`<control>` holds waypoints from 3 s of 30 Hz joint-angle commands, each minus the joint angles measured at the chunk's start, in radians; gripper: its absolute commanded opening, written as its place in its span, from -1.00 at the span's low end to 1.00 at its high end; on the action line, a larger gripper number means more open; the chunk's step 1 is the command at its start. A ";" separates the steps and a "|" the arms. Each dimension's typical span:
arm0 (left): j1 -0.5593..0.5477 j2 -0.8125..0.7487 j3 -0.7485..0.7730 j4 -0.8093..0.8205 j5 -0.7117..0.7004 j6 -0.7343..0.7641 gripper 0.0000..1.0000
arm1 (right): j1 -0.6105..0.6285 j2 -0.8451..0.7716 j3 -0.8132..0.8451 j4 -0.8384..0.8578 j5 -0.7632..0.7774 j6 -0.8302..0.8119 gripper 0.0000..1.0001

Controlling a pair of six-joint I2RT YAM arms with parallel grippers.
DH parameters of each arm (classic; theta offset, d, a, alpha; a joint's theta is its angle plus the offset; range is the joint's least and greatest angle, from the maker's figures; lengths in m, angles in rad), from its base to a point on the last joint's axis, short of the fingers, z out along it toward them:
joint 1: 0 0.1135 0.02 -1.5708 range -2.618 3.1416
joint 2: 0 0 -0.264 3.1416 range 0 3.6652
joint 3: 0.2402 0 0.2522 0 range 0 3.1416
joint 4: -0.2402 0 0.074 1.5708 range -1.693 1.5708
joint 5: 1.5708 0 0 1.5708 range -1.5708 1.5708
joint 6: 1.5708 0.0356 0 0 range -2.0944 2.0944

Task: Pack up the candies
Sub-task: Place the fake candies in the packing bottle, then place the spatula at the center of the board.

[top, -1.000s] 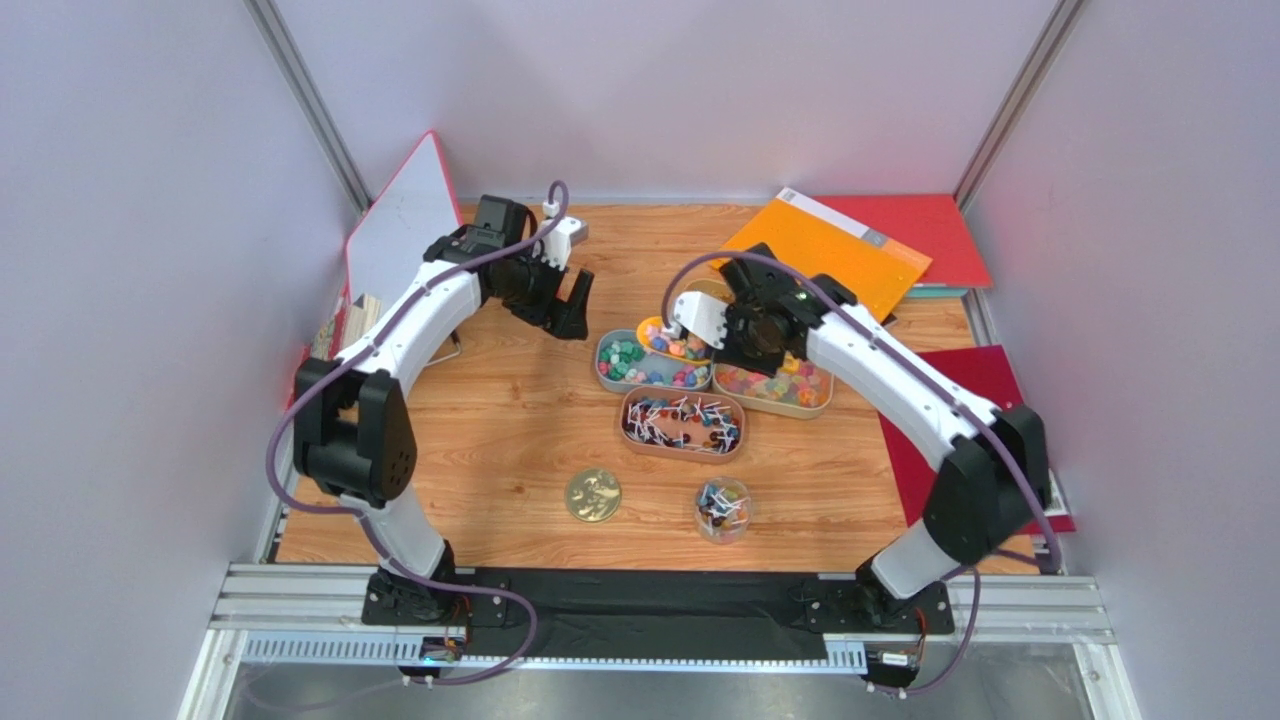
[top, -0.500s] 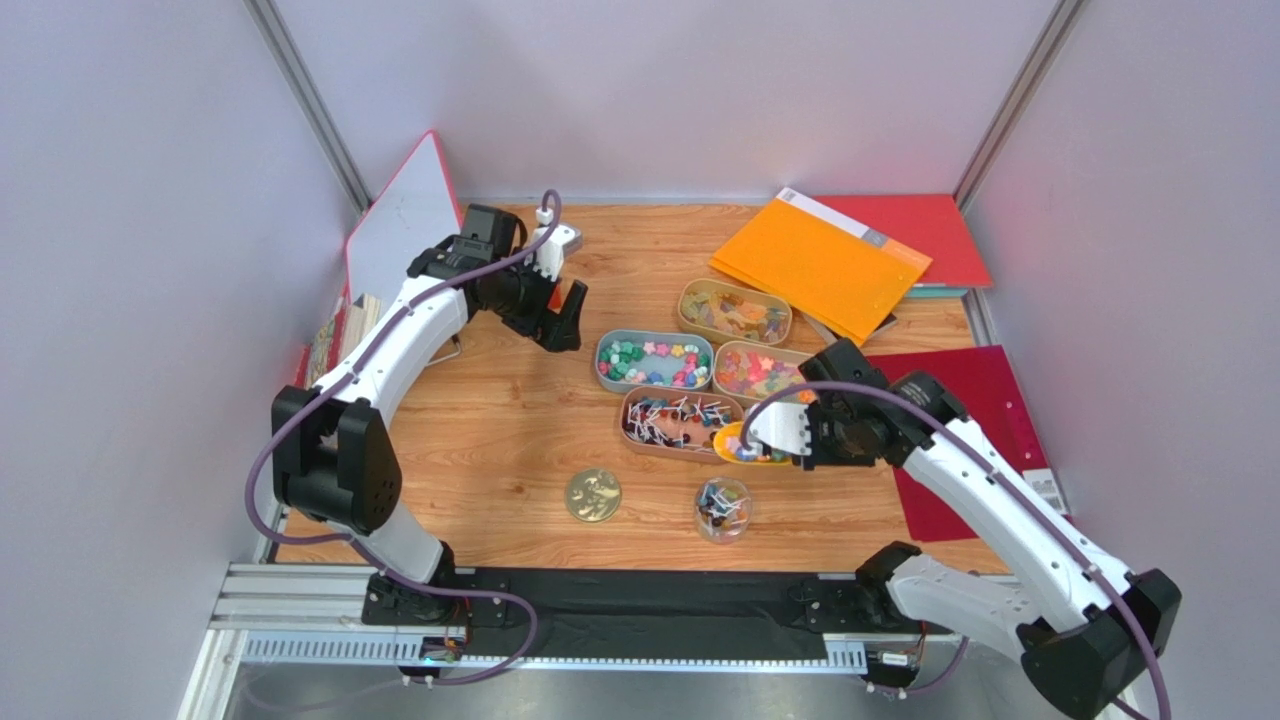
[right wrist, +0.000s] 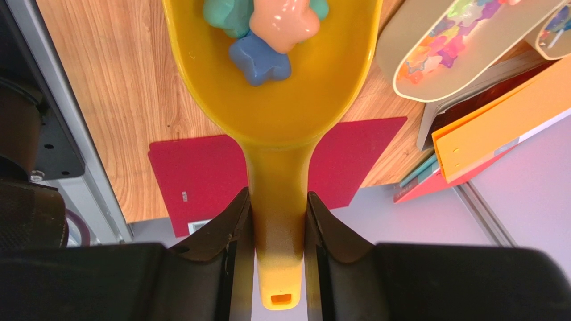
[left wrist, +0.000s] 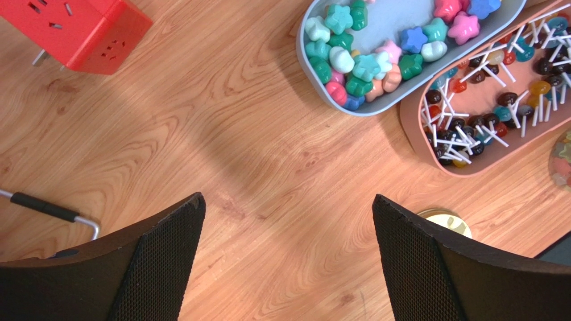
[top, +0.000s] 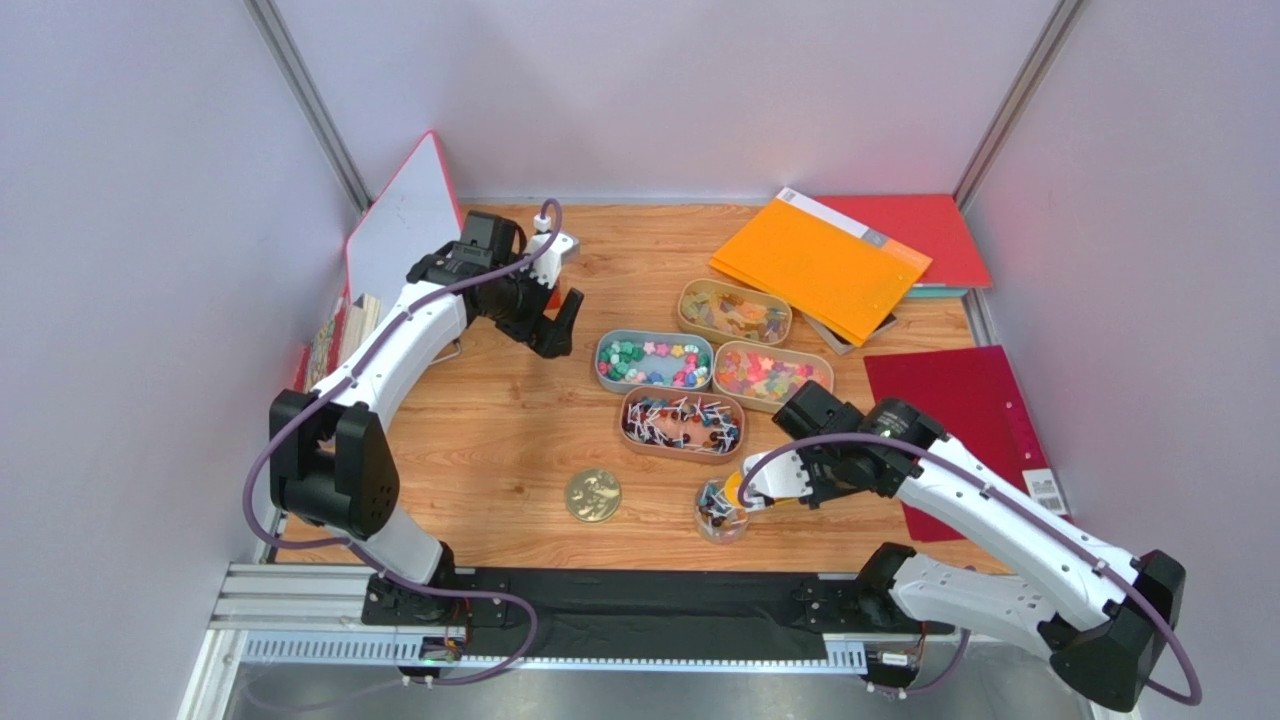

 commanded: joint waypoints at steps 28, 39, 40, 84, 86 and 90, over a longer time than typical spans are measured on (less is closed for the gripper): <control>0.003 -0.176 -0.036 0.047 -0.148 0.013 0.99 | 0.313 0.235 0.018 -0.282 0.420 0.282 -1.00; 0.003 -0.193 -0.019 0.057 -0.143 0.000 0.99 | 0.325 0.188 -0.030 -0.318 0.494 0.285 -1.00; 0.003 -0.190 -0.014 0.060 -0.143 -0.002 0.99 | 0.325 0.181 -0.033 -0.318 0.503 0.281 -1.00; 0.003 -0.003 0.475 -0.231 -0.291 -0.051 0.87 | -0.848 0.304 0.193 0.224 -0.218 0.532 -1.00; 0.003 0.039 0.545 -0.245 -0.280 -0.031 0.64 | -0.854 0.359 0.182 0.277 -0.233 0.572 -1.00; 0.001 0.091 0.635 -0.266 -0.283 -0.017 0.52 | -0.857 0.466 0.176 0.325 -0.279 0.641 -1.00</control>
